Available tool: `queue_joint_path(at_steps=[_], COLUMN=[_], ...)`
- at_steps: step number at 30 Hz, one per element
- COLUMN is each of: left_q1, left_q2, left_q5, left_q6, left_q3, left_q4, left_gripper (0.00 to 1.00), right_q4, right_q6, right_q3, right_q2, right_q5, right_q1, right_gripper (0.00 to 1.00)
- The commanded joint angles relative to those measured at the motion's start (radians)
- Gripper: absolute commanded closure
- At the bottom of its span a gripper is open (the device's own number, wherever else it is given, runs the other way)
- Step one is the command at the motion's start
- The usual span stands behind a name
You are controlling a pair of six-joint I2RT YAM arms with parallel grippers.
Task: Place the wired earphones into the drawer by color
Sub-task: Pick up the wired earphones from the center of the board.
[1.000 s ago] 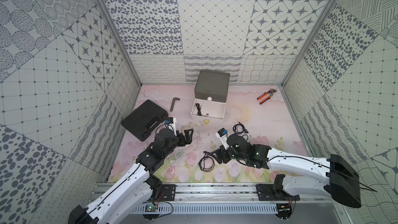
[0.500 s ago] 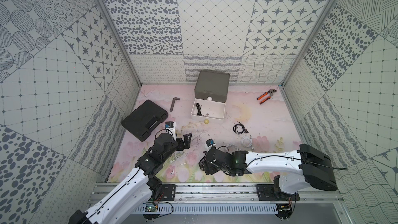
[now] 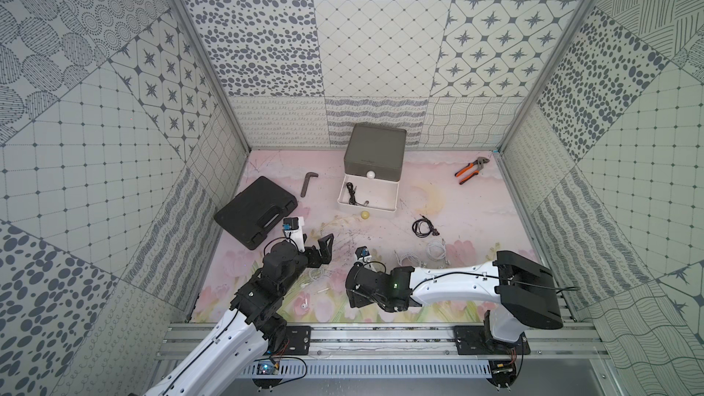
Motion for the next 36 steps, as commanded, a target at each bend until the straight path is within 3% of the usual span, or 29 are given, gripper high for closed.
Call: queue_joint_path(at_steps=[1, 24, 36], left_q1=[0.004, 0.003, 0.004], left_q2=[-0.009, 0.002, 0.007], left_q5=[-0.037, -0.04, -0.043], left_q6=[0.026, 0.029, 0.032], left_q3=[-0.001, -0.004, -0.002], left_q4=[-0.009, -0.004, -0.005], left_gripper=[0.01, 0.01, 0.01], right_q4=[-0.024, -0.069, -0.092], right_q6=[0.002, -0.039, -0.059], right_q3=[0.044, 0.123, 0.112], right_q2=[0.036, 0.165, 0.178], right_q5=[0.013, 0.062, 0.072], right_q1=[0.003, -0.012, -0.034], right_gripper=[0.26, 0.34, 0.65])
